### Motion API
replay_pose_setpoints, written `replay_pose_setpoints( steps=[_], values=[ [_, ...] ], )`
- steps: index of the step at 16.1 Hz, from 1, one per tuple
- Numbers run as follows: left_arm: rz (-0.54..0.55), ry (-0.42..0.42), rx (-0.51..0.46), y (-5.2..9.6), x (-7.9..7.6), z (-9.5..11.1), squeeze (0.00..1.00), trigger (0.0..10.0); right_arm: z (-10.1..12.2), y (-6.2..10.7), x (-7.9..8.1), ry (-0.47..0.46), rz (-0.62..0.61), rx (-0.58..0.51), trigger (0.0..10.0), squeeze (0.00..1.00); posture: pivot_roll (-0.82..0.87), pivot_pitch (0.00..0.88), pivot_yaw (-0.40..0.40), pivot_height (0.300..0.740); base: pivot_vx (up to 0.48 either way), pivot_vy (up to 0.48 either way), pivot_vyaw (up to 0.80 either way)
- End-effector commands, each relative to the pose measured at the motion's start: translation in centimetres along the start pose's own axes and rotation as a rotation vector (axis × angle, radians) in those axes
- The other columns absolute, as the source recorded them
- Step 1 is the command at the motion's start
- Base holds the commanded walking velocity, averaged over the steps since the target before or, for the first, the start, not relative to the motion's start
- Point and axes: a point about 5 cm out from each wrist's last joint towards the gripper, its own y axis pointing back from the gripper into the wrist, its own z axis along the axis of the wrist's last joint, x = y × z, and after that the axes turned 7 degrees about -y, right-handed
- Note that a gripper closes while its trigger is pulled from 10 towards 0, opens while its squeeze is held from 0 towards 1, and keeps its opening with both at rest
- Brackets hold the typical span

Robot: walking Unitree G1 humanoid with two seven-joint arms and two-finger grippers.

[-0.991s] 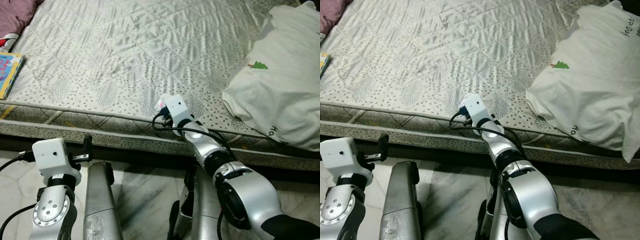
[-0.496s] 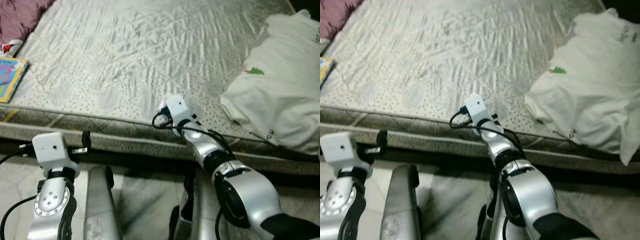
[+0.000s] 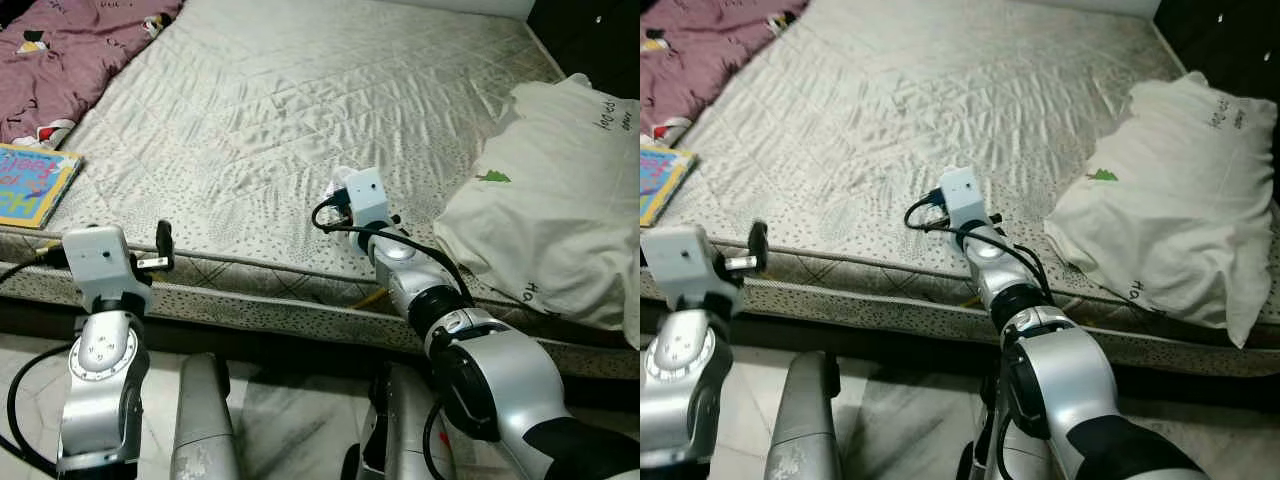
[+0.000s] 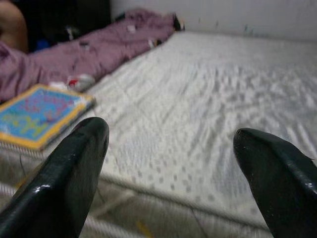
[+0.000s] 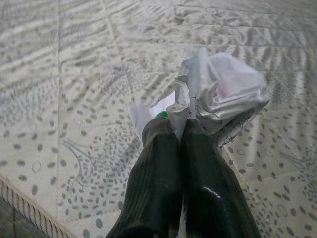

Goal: Clean up the room

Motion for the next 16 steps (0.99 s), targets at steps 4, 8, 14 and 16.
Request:
replay_pose_setpoints(
  steps=[4, 8, 14, 16],
  values=[
    [0.071, -0.005, -0.034, -1.5, 0.2, -0.3, 0.0, 10.0, -0.1, 0.6, -1.7, -0.187, 0.006, -0.074, 0.0, 0.0, 0.2, 0.0, -0.058, 0.527, 0.0, 0.0, 0.0],
    [0.031, 0.121, -0.078, -0.6, -0.5, 1.0, 0.36, 10.0, -0.6, 2.9, -3.0, -0.18, 0.019, -0.271, 0.0, 0.0, 0.15, 0.0, -0.045, 0.527, 0.0, 0.0, 0.0],
    [-0.025, 0.185, -0.072, 1.7, -1.9, -0.4, 0.98, 0.0, -0.2, 4.5, -3.5, -0.144, 0.006, -0.357, 10.0, 0.0, 0.18, 0.0, -0.074, 0.527, 0.0, 0.0, 0.0],
    [-0.024, 0.198, -0.08, 2.2, -1.8, -0.4, 0.0, 0.0, -0.2, 4.8, -2.8, -0.157, 0.025, -0.365, 10.0, 0.0, 0.2, 0.0, -0.088, 0.527, 0.0, 0.0, 0.0]
  ],
)
